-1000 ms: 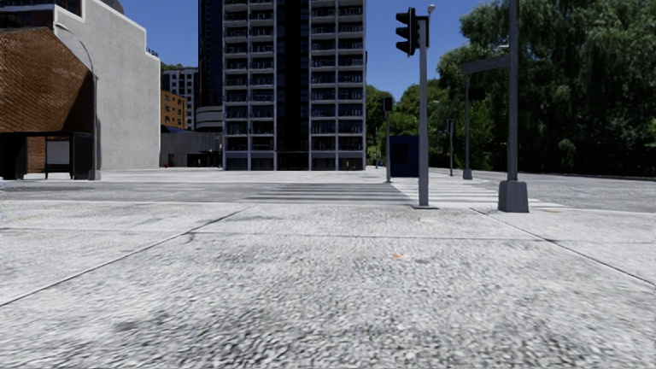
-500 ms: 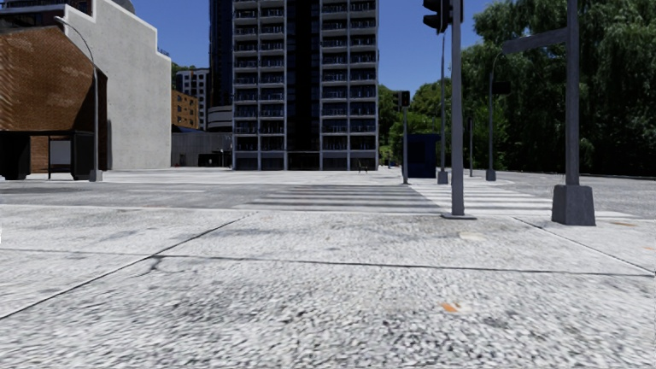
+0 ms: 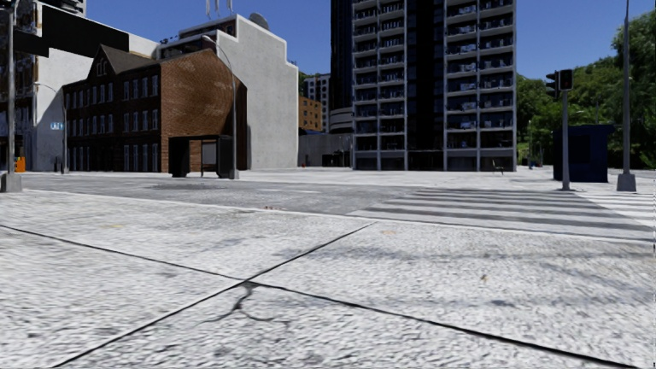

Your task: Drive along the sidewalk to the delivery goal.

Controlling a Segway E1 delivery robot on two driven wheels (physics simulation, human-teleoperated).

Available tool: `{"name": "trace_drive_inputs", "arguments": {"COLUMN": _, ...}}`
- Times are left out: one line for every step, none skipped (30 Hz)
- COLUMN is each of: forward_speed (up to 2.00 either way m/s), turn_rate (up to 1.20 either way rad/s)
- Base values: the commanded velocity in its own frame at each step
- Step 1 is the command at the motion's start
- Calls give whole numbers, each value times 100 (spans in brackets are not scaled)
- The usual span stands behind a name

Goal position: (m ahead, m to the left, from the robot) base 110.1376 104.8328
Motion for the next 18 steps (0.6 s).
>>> {"name": "trace_drive_inputs", "arguments": {"forward_speed": 200, "turn_rate": 94}}
{"name": "trace_drive_inputs", "arguments": {"forward_speed": 200, "turn_rate": 94}}
{"name": "trace_drive_inputs", "arguments": {"forward_speed": 200, "turn_rate": 94}}
{"name": "trace_drive_inputs", "arguments": {"forward_speed": 200, "turn_rate": 94}}
{"name": "trace_drive_inputs", "arguments": {"forward_speed": 200, "turn_rate": 94}}
{"name": "trace_drive_inputs", "arguments": {"forward_speed": 200, "turn_rate": 94}}
{"name": "trace_drive_inputs", "arguments": {"forward_speed": 200, "turn_rate": 94}}
{"name": "trace_drive_inputs", "arguments": {"forward_speed": 200, "turn_rate": 94}}
{"name": "trace_drive_inputs", "arguments": {"forward_speed": 200, "turn_rate": 94}}
{"name": "trace_drive_inputs", "arguments": {"forward_speed": 200, "turn_rate": 94}}
{"name": "trace_drive_inputs", "arguments": {"forward_speed": 200, "turn_rate": 94}}
{"name": "trace_drive_inputs", "arguments": {"forward_speed": 200, "turn_rate": 94}}
{"name": "trace_drive_inputs", "arguments": {"forward_speed": 200, "turn_rate": 94}}
{"name": "trace_drive_inputs", "arguments": {"forward_speed": 200, "turn_rate": 94}}
{"name": "trace_drive_inputs", "arguments": {"forward_speed": 200, "turn_rate": 94}}
{"name": "trace_drive_inputs", "arguments": {"forward_speed": 200, "turn_rate": 94}}
{"name": "trace_drive_inputs", "arguments": {"forward_speed": 200, "turn_rate": 94}}
{"name": "trace_drive_inputs", "arguments": {"forward_speed": 200, "turn_rate": 94}}
